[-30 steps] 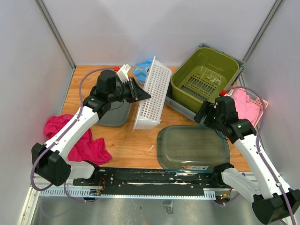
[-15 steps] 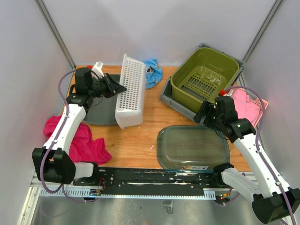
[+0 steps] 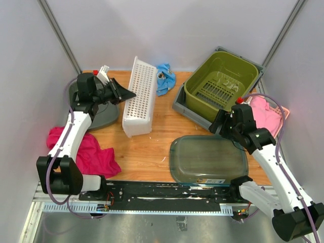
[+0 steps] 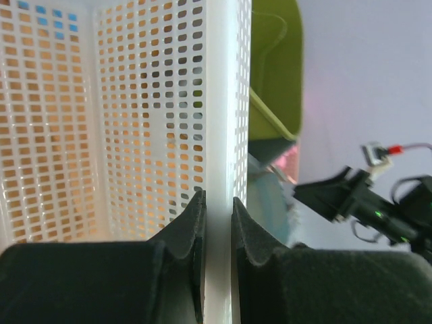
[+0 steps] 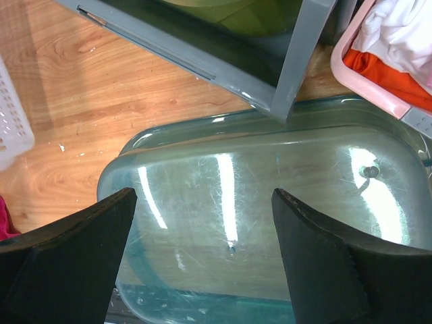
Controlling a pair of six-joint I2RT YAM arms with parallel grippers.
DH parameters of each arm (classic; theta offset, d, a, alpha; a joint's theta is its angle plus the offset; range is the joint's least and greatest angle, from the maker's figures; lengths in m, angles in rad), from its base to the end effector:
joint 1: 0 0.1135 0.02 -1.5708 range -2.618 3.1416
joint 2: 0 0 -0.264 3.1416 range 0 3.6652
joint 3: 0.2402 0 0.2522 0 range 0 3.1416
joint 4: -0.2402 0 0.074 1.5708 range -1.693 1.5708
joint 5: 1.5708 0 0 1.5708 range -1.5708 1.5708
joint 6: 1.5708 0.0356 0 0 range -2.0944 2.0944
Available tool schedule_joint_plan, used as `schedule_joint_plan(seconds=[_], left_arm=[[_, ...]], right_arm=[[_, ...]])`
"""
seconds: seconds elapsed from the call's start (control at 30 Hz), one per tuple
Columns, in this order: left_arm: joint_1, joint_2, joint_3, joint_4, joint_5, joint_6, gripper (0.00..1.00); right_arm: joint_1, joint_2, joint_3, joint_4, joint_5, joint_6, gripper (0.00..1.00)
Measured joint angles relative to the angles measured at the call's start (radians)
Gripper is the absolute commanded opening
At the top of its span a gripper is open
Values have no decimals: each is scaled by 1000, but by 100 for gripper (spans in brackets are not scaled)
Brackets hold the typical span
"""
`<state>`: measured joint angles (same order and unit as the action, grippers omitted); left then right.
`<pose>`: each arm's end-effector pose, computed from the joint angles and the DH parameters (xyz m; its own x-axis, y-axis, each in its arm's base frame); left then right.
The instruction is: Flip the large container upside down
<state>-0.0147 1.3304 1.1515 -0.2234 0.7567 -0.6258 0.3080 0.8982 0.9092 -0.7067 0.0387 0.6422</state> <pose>0.3004 -0.0289 0.3463 -0.6936 -0.4157 -0.5883 0.2913 0.5851 -0.7568 0.1757 0.0544 0.3125 -0.6536 0.4202 -0.6295 0.1459 0.8861 0.4399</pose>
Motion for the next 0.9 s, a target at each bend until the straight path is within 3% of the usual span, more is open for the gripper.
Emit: schedule_joint_plan(seconds=[0.3,0.53,0.63,0.7,0.8,0.9], left_arm=[[-35,-169,-302,353,126,-383,0],[-24,-185,-473,464,156,-552,0],[-2,-193,-509,459,173,-557,3],[16,-200,-507,423,173,-523,18],[41,-201,-493,332,160,-443,70],[52,-190,-452,159,77,-287,96]], right_arm=[[0,43,-2,22,-39,1,83],[0,42,-6,28,-42,1,83],[0,40,-7,29,-43,1,83],[0,35,-10,29,-46,1,83],[0,34,-11,29,-46,0,83],[0,33,-11,29,-47,0,83]])
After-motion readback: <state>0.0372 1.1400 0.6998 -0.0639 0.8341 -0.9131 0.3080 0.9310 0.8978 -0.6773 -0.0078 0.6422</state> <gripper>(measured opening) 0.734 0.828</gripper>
